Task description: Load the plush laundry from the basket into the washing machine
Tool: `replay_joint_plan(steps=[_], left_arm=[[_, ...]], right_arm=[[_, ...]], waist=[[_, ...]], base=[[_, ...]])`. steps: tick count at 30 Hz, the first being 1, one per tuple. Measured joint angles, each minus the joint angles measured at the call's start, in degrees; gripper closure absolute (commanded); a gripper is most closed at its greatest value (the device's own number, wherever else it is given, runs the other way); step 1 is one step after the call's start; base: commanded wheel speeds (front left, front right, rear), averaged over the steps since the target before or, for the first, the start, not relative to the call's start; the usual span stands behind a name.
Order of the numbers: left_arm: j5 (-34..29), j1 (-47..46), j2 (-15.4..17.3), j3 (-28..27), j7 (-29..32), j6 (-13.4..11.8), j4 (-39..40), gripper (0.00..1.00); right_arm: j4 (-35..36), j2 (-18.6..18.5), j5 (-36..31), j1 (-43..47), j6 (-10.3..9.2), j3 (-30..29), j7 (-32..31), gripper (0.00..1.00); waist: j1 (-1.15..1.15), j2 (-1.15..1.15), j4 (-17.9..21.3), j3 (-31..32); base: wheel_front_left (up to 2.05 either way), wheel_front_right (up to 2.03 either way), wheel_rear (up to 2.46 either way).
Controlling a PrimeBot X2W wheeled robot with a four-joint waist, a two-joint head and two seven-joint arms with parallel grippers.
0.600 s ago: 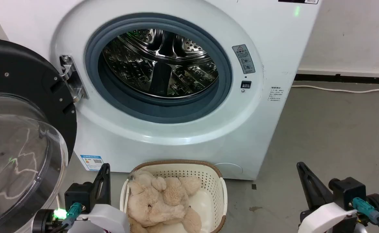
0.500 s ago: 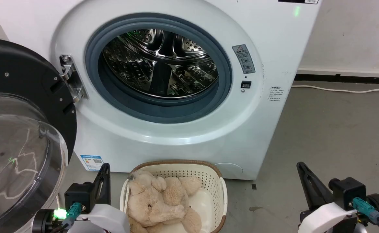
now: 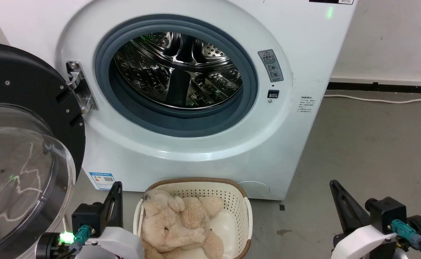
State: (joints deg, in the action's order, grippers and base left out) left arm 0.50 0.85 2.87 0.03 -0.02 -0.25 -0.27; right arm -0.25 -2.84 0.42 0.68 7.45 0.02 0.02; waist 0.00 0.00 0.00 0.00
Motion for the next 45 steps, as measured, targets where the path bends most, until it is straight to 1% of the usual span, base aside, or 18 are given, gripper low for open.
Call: replay_joint_plan(steps=[24, 25, 38, 45], left_arm=[[0.0, 0.0, 0.0, 0.0, 0.0, 0.0, 0.0, 1.0], [0.0, 0.0, 0.0, 0.0, 0.0, 0.0, 0.0, 0.0], [0.1, 0.0, 0.0, 0.7, -0.6, 0.0, -0.2, 0.0], [0.1, 0.0, 0.2, 1.4, -1.6, 0.4, -1.9, 0.0]], right_arm=[[0.0, 0.0, 0.0, 0.0, 0.0, 0.0, 0.0, 1.0], [0.0, 0.0, 0.0, 0.0, 0.0, 0.0, 0.0, 0.0], [0.0, 0.0, 0.8, 0.0, 0.0, -0.7, 0.6, 0.0], [0.1, 0.0, 2.2, 0.0, 0.0, -1.1, 1.5, 0.0]], waist=[[0.0, 0.0, 0.0, 0.0], [0.0, 0.0, 0.0, 0.0], [0.0, 0.0, 0.4, -0.7], [0.0, 0.0, 1.0, -2.2]], base=[[0.0, 0.0, 0.0], [0.0, 0.0, 0.0], [0.0, 0.0, 0.0], [0.0, 0.0, 0.0]])
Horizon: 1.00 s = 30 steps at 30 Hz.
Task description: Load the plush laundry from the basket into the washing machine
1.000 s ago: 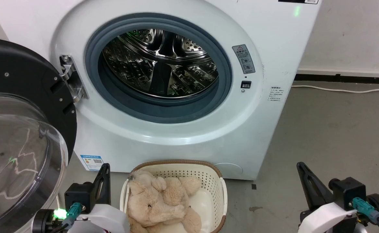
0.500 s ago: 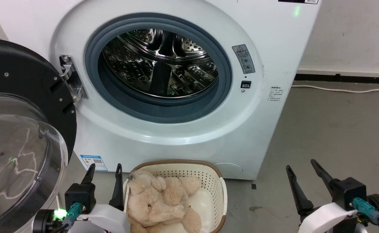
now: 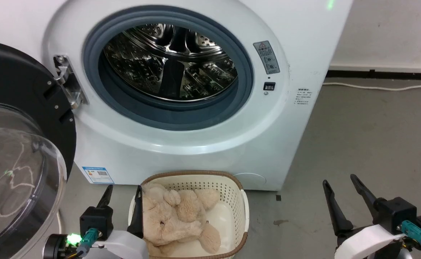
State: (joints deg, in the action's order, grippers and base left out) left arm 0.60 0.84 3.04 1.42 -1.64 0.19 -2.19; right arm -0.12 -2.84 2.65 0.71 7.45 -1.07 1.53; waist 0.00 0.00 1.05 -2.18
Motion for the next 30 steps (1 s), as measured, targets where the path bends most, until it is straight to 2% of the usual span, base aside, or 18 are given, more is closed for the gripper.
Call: replay_joint_plan(steps=[8, 21, 30], left_arm=[[0.1, -2.1, 0.5, 1.5, -0.7, 0.8, -3.3, 0.0], [0.8, -7.6, 3.1, 3.9, -1.2, 1.6, -10.9, 0.0], [2.8, -11.3, 5.0, 7.7, -0.4, 2.2, -17.0, 0.0]], right_arm=[[0.8, 0.0, 1.5, 0.0, 0.0, 0.2, 0.9, 0.0], [1.9, 0.0, 4.5, -1.5, -0.01, 0.1, 2.6, 0.0], [2.7, 0.0, 7.0, -2.6, -0.01, 0.5, 3.7, 0.0]], waist=[[0.0, 0.0, 1.0, -2.9], [-0.01, 0.0, 3.2, -9.4], [-0.01, 0.0, 5.0, -13.7]], base=[[0.0, 0.0, 0.0], [0.0, 0.0, 0.0], [0.0, 0.0, 0.0]])
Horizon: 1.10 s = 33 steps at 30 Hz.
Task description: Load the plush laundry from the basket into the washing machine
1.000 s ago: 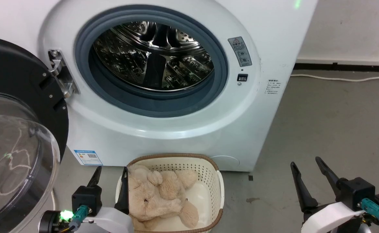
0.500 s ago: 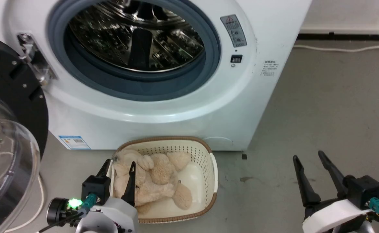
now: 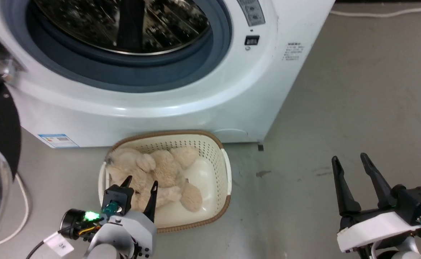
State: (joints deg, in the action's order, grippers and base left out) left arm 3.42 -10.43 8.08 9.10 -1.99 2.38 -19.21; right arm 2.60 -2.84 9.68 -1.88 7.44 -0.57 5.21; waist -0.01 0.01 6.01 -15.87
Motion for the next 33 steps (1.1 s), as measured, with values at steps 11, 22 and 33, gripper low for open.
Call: replay_joint_plan(steps=[11, 22, 33], left_arm=[[4.6, -4.3, 2.7, 5.0, 1.0, 0.6, -7.6, 0.0], [7.3, -10.9, 6.6, 10.5, 2.5, 1.3, -14.1, 0.0], [10.8, -18.4, 9.2, 12.5, 3.3, 0.1, -22.5, 0.0]], right_arm=[[0.0, 0.0, 2.9, -1.0, 0.0, 0.9, 1.0, 0.0], [0.3, 0.0, 6.6, -2.3, 0.0, 1.5, 2.5, 0.0], [0.5, 0.0, 10.5, -4.3, 0.0, 2.8, 3.7, 0.0]], waist=[[0.0, 0.0, 2.3, -4.7], [0.0, 0.0, 4.6, -10.0], [0.0, 0.0, 7.0, -16.2]], base=[[0.0, 0.0, 0.0], [0.0, 0.0, 0.0], [0.0, 0.0, 0.0]])
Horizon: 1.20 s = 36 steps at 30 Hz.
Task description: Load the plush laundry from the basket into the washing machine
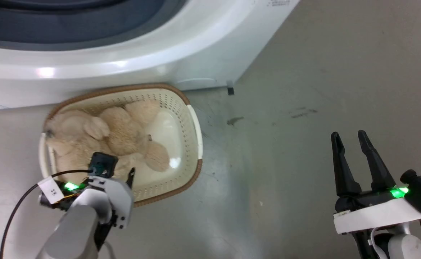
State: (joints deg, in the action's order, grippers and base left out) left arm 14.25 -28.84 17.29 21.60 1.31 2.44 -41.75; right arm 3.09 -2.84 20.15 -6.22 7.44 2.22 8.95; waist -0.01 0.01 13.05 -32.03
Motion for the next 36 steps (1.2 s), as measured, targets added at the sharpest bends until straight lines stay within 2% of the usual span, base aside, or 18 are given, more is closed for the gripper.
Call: replay_joint_plan(steps=[16, 19, 31, 36], left_arm=[[-0.9, -10.9, 5.9, 7.6, -1.7, -3.3, -9.3, 0.0], [-0.1, -13.2, 6.2, 8.0, -1.9, -3.8, -11.1, 0.0], [2.0, -21.6, 10.6, 12.1, 2.9, -4.3, -19.6, 0.0], [2.7, -24.3, 11.6, 14.4, 4.2, -3.0, -22.3, 0.0]], right_arm=[[-0.1, 0.0, 5.8, -1.4, 0.0, 2.1, 2.0, 0.0], [-0.1, 0.0, 7.0, -1.4, 0.0, 2.7, 2.3, 0.0], [1.6, 0.0, 12.2, -1.8, 0.0, 5.9, 3.8, 0.0], [1.8, 0.0, 14.2, -1.9, 0.0, 6.5, 4.3, 0.0]], waist=[[0.0, 0.0, 5.0, -8.0], [0.0, 0.0, 6.0, -9.2], [0.0, 0.0, 10.1, -15.3], [0.01, 0.0, 11.8, -17.9]], base=[[0.0, 0.0, 0.0], [0.0, 0.0, 0.0], [0.0, 0.0, 0.0], [0.0, 0.0, 0.0]])
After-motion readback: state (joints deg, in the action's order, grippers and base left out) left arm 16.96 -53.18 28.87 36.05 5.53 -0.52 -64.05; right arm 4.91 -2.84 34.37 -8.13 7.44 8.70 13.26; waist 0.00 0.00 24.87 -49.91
